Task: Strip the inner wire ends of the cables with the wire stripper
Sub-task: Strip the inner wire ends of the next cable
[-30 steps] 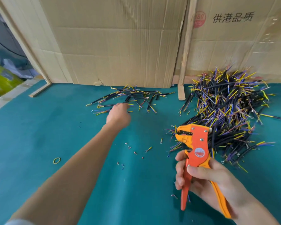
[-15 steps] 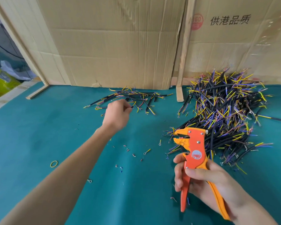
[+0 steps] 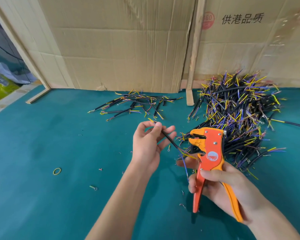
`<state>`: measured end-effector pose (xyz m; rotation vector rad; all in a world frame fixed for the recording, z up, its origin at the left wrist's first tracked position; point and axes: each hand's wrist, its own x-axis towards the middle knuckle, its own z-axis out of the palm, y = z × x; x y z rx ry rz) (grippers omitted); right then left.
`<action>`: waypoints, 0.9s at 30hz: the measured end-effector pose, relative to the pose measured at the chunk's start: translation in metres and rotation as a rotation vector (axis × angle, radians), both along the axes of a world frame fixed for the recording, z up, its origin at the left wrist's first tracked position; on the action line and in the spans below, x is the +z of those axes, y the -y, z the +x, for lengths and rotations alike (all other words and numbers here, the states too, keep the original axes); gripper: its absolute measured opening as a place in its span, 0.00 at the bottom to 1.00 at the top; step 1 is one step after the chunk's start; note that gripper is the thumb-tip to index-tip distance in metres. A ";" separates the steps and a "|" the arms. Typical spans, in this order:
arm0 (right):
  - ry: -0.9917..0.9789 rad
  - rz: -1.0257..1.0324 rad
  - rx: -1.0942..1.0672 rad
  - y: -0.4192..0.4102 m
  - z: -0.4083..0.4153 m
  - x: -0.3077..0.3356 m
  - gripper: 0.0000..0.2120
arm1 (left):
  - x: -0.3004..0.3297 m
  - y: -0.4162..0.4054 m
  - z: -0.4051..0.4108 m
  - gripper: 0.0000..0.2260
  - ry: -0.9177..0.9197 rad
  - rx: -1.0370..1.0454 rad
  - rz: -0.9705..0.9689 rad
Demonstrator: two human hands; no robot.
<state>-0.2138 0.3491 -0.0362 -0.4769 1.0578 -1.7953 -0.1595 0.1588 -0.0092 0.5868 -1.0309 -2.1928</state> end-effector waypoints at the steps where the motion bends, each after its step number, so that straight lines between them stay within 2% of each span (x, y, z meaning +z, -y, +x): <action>1: -0.004 -0.006 -0.004 -0.001 -0.001 0.001 0.30 | -0.001 0.001 0.000 0.05 -0.004 0.031 0.025; 4: 0.017 -0.021 -0.039 -0.003 -0.005 0.002 0.31 | -0.007 0.004 0.004 0.06 0.017 0.120 0.059; 8: 0.031 -0.045 -0.113 -0.003 -0.008 0.003 0.24 | -0.025 -0.006 0.017 0.07 0.143 0.165 -0.010; 12: 0.035 -0.041 -0.176 -0.004 -0.010 0.004 0.23 | -0.044 -0.017 0.041 0.12 0.289 0.260 -0.078; 13: 0.033 -0.040 -0.178 -0.004 -0.010 0.004 0.23 | -0.047 -0.018 0.045 0.14 0.394 0.320 -0.212; 15: 0.032 -0.038 -0.163 -0.004 -0.010 0.004 0.22 | -0.047 -0.017 0.052 0.19 0.675 0.448 -0.663; 16: 0.030 -0.037 -0.149 -0.004 -0.010 0.003 0.21 | -0.045 -0.017 0.052 0.19 0.744 0.494 -0.882; 18: 0.025 -0.036 -0.120 -0.004 -0.010 0.003 0.21 | -0.037 -0.024 0.046 0.14 0.699 0.434 -1.139; 20: 0.018 -0.023 -0.110 -0.004 -0.010 0.003 0.22 | -0.034 -0.037 0.036 0.11 0.595 0.219 -1.225; 22: 0.005 -0.013 -0.122 -0.004 -0.010 0.002 0.20 | -0.036 -0.054 0.028 0.10 0.510 0.036 -1.201; 23: 0.003 -0.017 -0.129 -0.003 -0.010 0.003 0.20 | -0.039 -0.061 0.026 0.10 0.475 0.015 -1.164; 25: 0.000 -0.027 -0.143 -0.003 -0.010 0.003 0.20 | -0.045 -0.068 0.023 0.09 0.424 0.077 -1.110; 27: -0.004 -0.025 -0.147 -0.003 -0.010 0.002 0.19 | -0.051 -0.068 0.023 0.10 0.408 0.143 -1.141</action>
